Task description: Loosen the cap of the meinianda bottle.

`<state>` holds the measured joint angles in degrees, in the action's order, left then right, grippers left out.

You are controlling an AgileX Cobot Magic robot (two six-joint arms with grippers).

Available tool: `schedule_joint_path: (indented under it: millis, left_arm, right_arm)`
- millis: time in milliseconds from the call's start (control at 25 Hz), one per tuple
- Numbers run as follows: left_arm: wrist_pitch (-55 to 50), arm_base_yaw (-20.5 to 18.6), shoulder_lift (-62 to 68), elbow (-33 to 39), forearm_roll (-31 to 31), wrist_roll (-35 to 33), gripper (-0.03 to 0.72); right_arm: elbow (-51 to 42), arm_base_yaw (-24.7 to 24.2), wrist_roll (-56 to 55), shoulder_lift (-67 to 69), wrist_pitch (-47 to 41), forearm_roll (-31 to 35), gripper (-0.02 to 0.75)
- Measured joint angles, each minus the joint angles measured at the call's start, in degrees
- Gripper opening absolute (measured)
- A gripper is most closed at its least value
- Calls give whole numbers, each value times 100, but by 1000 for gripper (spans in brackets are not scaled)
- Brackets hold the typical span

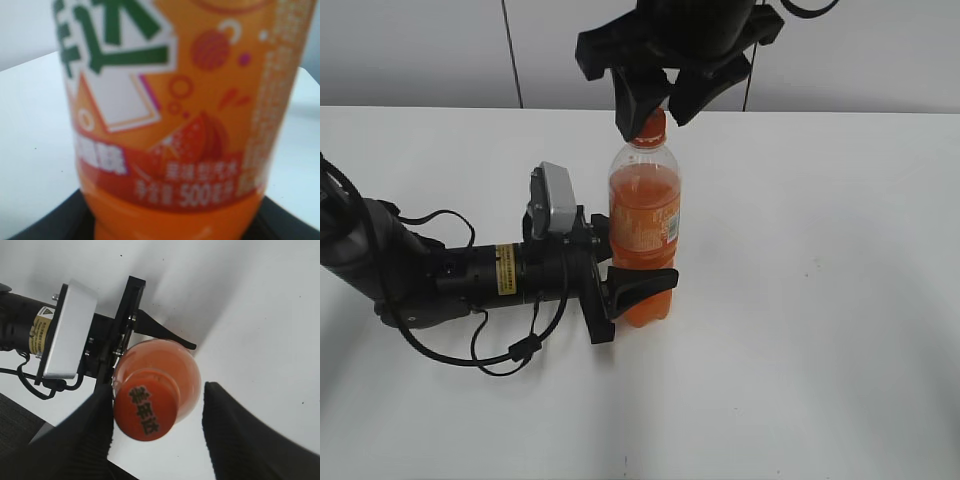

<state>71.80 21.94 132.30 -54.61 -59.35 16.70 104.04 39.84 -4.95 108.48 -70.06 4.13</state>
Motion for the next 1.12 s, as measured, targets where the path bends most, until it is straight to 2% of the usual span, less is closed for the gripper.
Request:
schedule_joint_path:
  millis: [200, 240, 480, 880, 1120]
  left_arm:
    - [-2, 6, 0, 0, 5, 0, 395]
    - [-2, 6, 0, 0, 5, 0, 395]
    - [-7, 6, 0, 0, 7, 0, 395]
    - [-26, 6, 0, 0, -39, 0, 395]
    - [-26, 6, 0, 0, -45, -15, 395]
  right_arm:
    - [0, 0, 192, 0, 0, 11, 276]
    - [0, 7, 297, 0, 0, 11, 269]
    - [0, 7, 1242, 0, 13, 29, 269]
    - [0, 7, 4512, 0, 7, 129, 269]
    - [0, 7, 5978, 0, 2, 144, 269]
